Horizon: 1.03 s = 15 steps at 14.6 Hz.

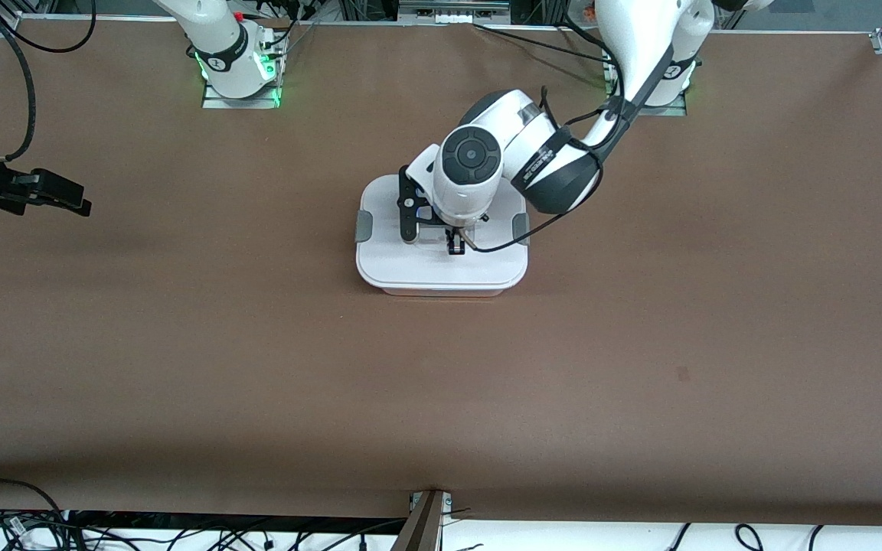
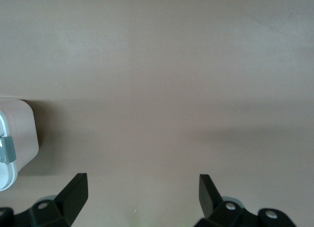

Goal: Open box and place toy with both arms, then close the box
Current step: 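Open the left gripper and lift it away from the lid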

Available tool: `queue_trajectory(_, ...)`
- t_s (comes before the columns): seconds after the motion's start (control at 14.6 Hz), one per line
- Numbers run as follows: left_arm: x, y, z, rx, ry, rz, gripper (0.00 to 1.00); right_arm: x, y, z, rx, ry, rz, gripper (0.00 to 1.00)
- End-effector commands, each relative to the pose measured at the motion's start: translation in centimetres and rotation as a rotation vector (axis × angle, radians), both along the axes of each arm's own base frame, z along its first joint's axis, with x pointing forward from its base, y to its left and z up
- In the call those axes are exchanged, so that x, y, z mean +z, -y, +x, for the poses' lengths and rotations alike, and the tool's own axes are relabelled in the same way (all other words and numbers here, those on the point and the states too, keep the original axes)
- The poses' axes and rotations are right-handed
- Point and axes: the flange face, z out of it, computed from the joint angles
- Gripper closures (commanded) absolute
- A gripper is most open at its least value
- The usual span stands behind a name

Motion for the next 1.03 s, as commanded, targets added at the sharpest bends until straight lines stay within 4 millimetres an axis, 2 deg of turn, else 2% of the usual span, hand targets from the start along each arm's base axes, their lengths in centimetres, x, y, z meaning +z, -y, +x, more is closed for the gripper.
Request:
queue_trajectory(0.0,7.2,-4.4,0.5,0.141,0.038,0.055,0.00,-0.1,0.1,-0.1,0.014,0.000,-0.008,0.00)
queue_trajectory(0.14,11.4,-10.7,2.4,0.392,0.024,0.137,0.00,-0.1,0.0,-0.1,0.014,0.000,-0.007,0.00)
queue_trajectory(0.21,13.0,-13.7,3.6,0.461,0.027,0.140,0.00,0.0,-0.1,-0.1,0.014,0.002,-0.007,0.00)
queue_trajectory(0.34,15.5,-17.6,4.9,0.521,0.083,0.153,0.00,0.0,-0.1,-0.1,0.017,0.002,-0.007,0.00)
queue_trajectory(0.48,18.4,-20.9,5.3,0.575,0.159,0.195,0.00,0.0,0.0,0.0,0.016,0.005,-0.007,0.00)
queue_trajectory(0.69,20.3,-27.5,7.0,0.901,0.096,0.160,0.00,0.1,0.0,0.2,0.018,0.007,-0.008,0.00)
queue_trajectory(0.75,21.4,-28.7,6.6,0.982,0.102,0.150,0.00,0.1,0.0,0.2,0.018,0.010,-0.008,0.00)
queue_trajectory(0.89,21.3,-31.3,5.8,1.094,0.113,0.197,0.00,0.3,0.0,0.3,0.018,0.013,-0.008,0.00)
queue_trajectory(0.96,21.2,-33.3,5.2,1.130,0.121,0.209,0.00,0.2,0.0,0.3,0.018,0.011,-0.008,0.00)
